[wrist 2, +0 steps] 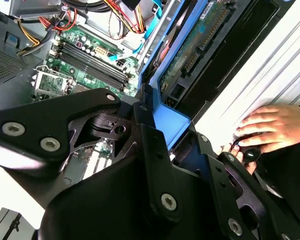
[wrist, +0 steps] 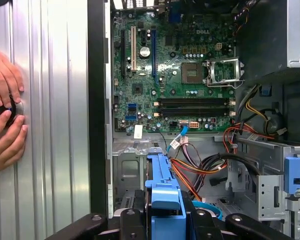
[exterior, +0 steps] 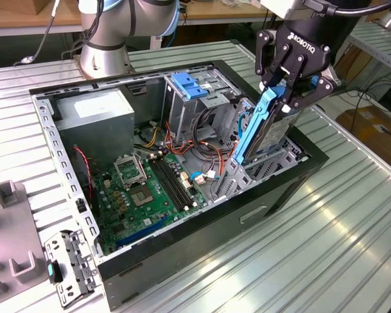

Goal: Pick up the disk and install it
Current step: 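Insert the disk into the insertion slot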

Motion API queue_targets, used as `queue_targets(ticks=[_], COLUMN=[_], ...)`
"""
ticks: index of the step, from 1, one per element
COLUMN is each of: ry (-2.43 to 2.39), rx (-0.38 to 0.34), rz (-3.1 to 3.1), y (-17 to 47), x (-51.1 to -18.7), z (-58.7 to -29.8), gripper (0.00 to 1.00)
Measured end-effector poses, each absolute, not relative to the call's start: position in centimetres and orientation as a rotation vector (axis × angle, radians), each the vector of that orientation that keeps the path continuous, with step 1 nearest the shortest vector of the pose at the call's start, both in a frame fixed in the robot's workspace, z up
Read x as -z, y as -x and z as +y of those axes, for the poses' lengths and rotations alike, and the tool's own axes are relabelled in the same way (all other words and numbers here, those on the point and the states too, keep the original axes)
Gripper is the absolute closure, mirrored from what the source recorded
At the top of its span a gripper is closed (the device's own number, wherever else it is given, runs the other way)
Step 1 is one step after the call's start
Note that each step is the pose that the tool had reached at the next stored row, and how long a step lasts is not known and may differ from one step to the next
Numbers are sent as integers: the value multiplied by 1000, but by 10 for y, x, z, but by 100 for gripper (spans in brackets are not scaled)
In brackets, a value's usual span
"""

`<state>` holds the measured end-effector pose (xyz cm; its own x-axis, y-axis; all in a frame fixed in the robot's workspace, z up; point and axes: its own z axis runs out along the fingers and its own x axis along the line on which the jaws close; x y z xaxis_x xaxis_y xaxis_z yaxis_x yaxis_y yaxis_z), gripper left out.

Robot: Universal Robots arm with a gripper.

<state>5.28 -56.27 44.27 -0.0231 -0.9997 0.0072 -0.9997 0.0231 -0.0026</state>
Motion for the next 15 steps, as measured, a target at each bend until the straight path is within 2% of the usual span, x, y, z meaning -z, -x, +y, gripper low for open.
queue_targets(ticks=[9,10,11,12,13,15], ry=[-2193,-2193,-2193,-2194,-2193,-2193], rx=[-11,-11,-11,-10,-11,-11], rz=[-2245,-2245,-2245,-2245,-2245,-2245], y=[-53,-53,-53,-53,-53,-53], x=[-443,-443,-443,-441,-439,-434], z=[-563,-563,-563,-563,-563,-563], gripper=[63,62,56,56,49,49])
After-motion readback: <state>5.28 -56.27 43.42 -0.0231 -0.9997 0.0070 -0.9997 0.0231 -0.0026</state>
